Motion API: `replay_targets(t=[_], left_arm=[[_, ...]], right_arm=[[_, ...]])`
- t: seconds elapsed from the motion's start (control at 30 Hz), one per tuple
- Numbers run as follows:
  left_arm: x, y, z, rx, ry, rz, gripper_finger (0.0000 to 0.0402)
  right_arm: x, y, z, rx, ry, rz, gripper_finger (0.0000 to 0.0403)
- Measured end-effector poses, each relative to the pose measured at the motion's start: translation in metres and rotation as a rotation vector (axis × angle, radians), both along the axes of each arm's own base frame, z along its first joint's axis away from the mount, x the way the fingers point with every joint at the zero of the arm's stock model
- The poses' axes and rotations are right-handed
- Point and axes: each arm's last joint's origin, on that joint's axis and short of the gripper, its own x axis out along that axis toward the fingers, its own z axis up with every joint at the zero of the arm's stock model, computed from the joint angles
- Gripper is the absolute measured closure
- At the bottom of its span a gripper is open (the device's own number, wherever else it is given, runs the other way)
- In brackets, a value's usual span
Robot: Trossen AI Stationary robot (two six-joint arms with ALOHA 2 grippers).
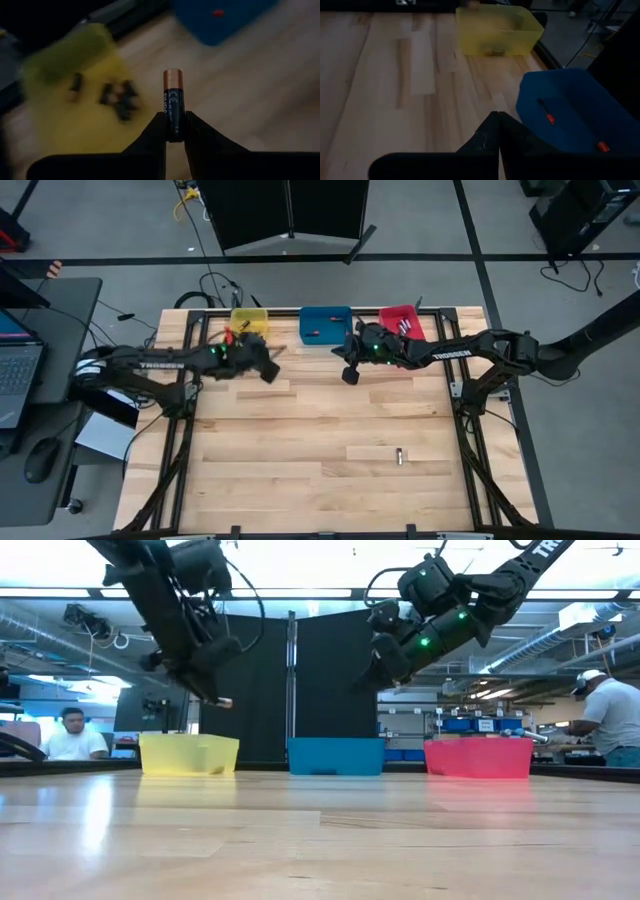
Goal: Sort batteries
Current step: Put the black battery into the yellow bin
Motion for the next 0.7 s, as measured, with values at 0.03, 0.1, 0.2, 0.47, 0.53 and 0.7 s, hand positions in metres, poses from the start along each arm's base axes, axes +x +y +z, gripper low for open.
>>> replay_targets(t=[0.03, 0.1, 0.2, 0.47, 0.53, 0.7], left_arm=[[-0.003, 0.007, 0.001, 0.006, 0.015, 0.016, 0.0355], [-0.01, 0.024, 0.002, 0.001, 0.034, 0.05, 0.0355], [-0.024, 0.05, -0.002, -0.046, 0.101, 0.081, 0.0355], [-0.041, 0.111, -0.021, -0.184, 0.065, 0.019, 0.0355], [-0.042, 0.121, -0.028, -0.204, 0.065, 0.009, 0.0355], [-0.047, 0.139, -0.042, -0.245, 0.135, 0.028, 0.0355]], right_arm=[[0.0, 0.001, 0.0, 0.001, 0.005, 0.003, 0.0391], [0.0, 0.003, -0.001, 0.006, 0.014, 0.01, 0.0391], [0.001, 0.007, -0.002, 0.014, 0.02, 0.019, 0.0391], [0.004, 0.018, -0.002, 0.017, 0.022, 0.053, 0.0391], [0.005, 0.02, -0.002, 0.017, 0.023, 0.059, 0.0391], [0.005, 0.022, -0.002, 0.026, 0.019, 0.058, 0.0391]])
